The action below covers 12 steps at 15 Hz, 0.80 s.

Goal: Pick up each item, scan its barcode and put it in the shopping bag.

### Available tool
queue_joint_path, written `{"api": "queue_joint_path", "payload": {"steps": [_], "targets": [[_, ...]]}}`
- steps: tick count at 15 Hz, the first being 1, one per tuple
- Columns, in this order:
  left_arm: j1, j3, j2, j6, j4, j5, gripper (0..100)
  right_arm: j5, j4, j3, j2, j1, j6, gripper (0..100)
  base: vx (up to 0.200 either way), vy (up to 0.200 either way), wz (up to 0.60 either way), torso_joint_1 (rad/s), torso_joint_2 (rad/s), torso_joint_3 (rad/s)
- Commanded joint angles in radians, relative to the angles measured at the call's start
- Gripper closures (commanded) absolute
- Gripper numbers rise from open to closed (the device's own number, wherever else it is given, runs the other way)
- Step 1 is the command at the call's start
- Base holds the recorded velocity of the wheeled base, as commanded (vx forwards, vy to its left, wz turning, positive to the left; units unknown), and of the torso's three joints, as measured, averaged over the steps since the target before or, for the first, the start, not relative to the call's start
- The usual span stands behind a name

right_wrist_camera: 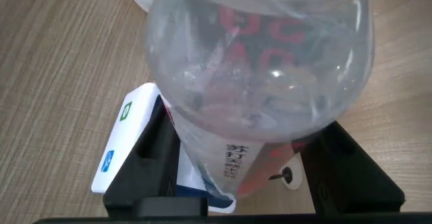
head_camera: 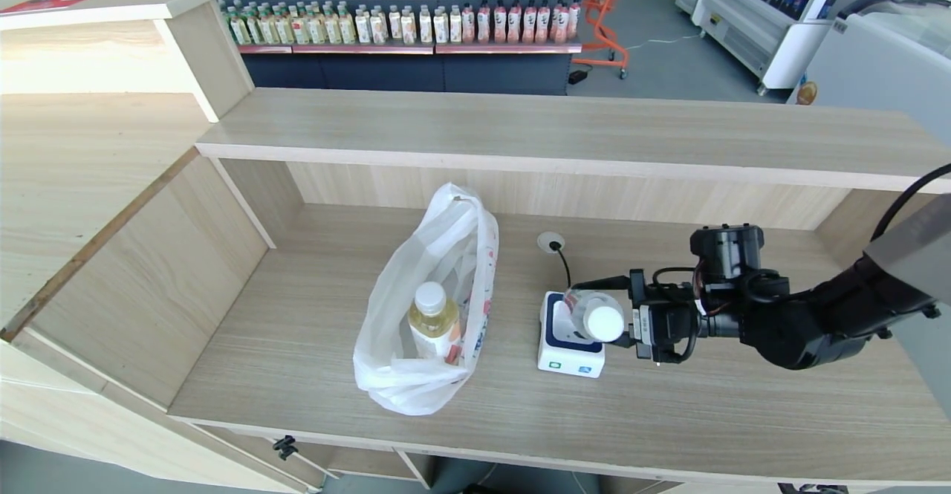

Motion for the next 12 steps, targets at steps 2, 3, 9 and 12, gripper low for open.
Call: {"api": "queue_joint_path", "payload": {"steps": [2,3,9,12], "targets": [[0.000,0.000,0.000,0.000,0.000,0.000,0,0.004,0.000,-0.012,0.048,-0.008,-0.010,100,0.000,0.000,0.00,0.000,0.00,0.000],[0.000,0.000,0.000,0.000,0.000,0.000,0,0.002,0.000,-0.014,0.044,-0.008,-0.008,100,0.000,0.000,0.00,0.000,0.00,0.000],[0.000,0.000,0.001,0.000,0.000,0.000,0,0.025,-0.001,-0.027,-0.245,-0.049,0.512,100,0.000,0.000,0.00,0.000,0.00,0.000],[0.000,0.000,0.001,0.000,0.000,0.000,0,-0.129,0.002,0.002,-0.451,-0.039,0.990,100,0.000,0.000,0.00,0.000,0.00,0.000]]}}
